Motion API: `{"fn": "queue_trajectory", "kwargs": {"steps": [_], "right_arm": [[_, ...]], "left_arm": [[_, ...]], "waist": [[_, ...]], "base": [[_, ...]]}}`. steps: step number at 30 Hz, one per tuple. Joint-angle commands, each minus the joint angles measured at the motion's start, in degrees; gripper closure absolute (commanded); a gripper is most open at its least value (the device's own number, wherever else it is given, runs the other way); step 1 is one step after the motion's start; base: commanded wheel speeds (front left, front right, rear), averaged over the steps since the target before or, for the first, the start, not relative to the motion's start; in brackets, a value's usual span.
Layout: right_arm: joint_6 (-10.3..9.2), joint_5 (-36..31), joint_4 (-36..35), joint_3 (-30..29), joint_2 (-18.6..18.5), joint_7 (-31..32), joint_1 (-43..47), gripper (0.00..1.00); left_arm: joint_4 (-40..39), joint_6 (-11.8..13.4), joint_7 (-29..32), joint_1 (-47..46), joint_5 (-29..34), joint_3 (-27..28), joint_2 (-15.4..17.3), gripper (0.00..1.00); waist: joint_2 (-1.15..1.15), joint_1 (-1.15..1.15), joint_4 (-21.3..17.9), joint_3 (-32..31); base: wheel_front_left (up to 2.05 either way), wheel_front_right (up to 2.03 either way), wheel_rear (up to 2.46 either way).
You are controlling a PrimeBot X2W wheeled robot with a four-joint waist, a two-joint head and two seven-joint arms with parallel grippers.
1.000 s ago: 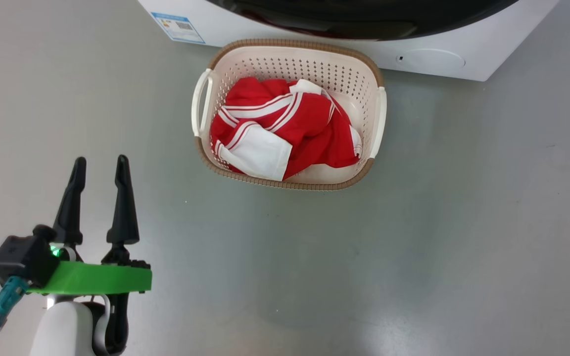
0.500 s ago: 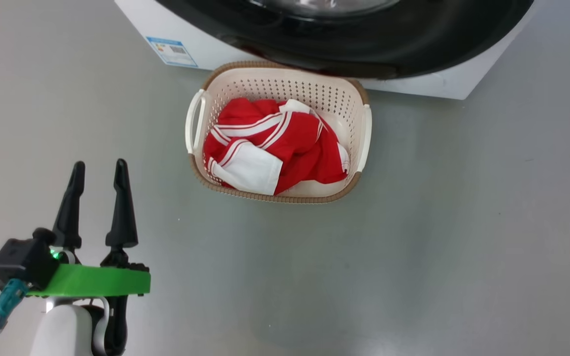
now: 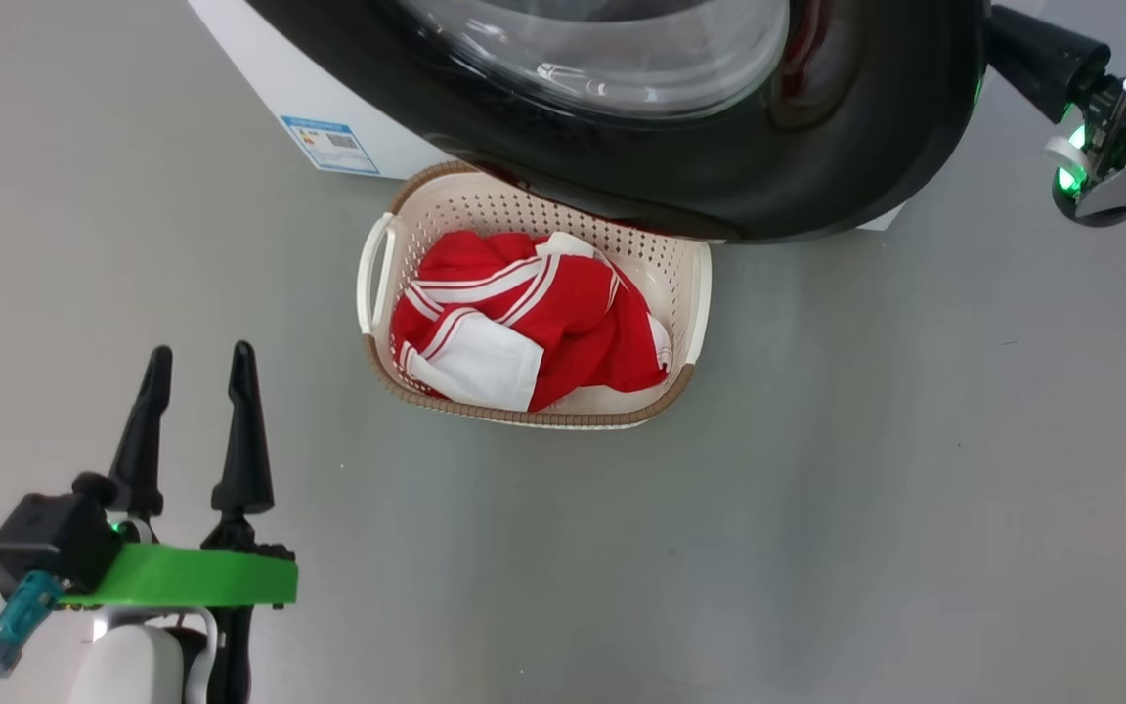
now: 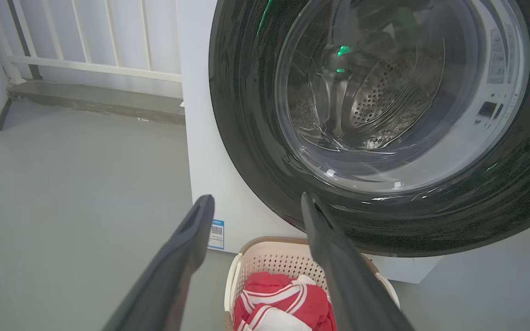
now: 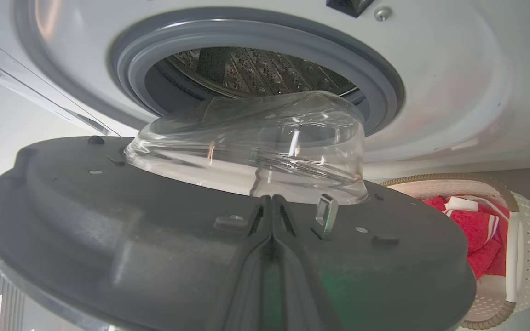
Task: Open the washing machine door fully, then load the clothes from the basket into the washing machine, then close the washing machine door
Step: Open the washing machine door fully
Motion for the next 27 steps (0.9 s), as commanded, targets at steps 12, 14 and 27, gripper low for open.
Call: {"fn": "queue_trajectory", "kwargs": {"steps": [12,14,27], "right_arm": [[0.1,1.25,-3.97,-0.79,0.86,0.29,4.03,1.0],[0.1,0.98,-5.21,-1.01,1.01,-0.61,4.42,1.0],[0.1,-0.32,-10.95,-3.68,0.73,-6.21,7.46,0.0]], "left_arm": [[-1.0,-0.18,-0.47,1.78,0.69,2.04,2.14,0.0],[-1.05,-0.18,-0.47,1.77,0.72,2.14,2.18,0.0],[-0.78,-0.18,-0.47,2.02,1.2,2.44,2.59,0.0]], "waist": [[0.0,0.0,-0.71,-1.63],[0.0,0.0,-0.87,-1.69],[0.0,0.0,-2.13,-3.93]], "base": [[0.0,0.0,0.0],[0.0,0.0,0.0],[0.0,0.0,0.0]]}}
